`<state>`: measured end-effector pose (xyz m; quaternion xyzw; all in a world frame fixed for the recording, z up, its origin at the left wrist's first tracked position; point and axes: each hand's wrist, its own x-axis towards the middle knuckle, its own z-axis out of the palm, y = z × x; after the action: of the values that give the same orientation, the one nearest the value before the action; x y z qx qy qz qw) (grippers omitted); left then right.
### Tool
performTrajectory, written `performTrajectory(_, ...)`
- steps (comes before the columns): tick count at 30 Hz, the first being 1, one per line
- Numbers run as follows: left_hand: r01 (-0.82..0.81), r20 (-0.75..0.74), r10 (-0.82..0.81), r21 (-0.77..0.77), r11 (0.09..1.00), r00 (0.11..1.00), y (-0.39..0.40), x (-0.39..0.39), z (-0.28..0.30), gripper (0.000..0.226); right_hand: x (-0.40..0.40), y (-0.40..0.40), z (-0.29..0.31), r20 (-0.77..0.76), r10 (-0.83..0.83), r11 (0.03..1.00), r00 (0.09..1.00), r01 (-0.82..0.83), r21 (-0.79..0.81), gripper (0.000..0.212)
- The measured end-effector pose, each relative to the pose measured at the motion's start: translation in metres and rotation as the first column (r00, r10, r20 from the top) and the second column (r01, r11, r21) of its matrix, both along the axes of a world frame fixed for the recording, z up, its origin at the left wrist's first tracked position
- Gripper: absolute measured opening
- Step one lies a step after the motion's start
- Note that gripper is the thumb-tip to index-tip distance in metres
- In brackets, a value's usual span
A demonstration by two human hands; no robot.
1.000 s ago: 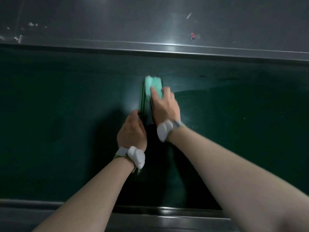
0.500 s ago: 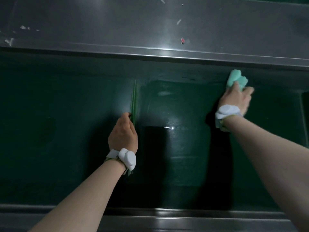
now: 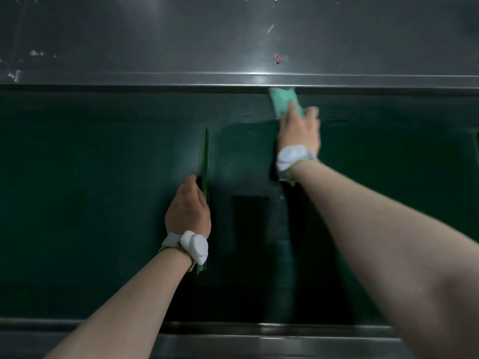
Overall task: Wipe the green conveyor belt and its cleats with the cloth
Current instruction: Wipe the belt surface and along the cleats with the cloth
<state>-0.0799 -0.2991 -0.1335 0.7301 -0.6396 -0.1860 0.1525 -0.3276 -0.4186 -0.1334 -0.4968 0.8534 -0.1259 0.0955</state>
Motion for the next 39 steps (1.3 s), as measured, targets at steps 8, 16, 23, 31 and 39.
performTrajectory(8, 0.011, 0.016, -0.011, -0.026, 1.0, 1.0, 0.001, -0.005, -0.002, 0.034, 0.04, -0.002, 0.0, -0.015, 0.134, 0.987, 0.991, -0.133, 0.086, 0.055)
performTrajectory(16, -0.016, 0.102, 0.011, 0.048, 0.999, 0.995, 0.001, 0.001, -0.005, 0.027, -0.013, 0.01, 0.009, 0.018, 0.272, 0.957, 0.962, -0.273, 0.095, 0.056)
performTrajectory(23, -0.031, 0.114, 0.026, 0.049, 0.998, 0.993, 0.001, -0.001, -0.002, 0.028, -0.202, 0.069, 0.017, -0.025, -0.273, 0.961, 0.962, 0.274, 0.035, 0.02)
performTrajectory(31, -0.049, 0.167, 0.04, 0.049, 0.998, 0.985, 0.005, -0.019, 0.019, 0.042, -0.081, 0.085, 0.017, 0.082, -0.071, 0.997, 0.994, 0.07, 0.02, 0.036)
performTrajectory(39, 0.406, 0.386, -0.39, 0.043, 0.913, 0.836, 0.015, -0.084, 0.029, 0.057, -0.061, 0.125, 0.014, 0.114, 0.208, 0.977, 0.971, -0.213, 0.031, 0.046)
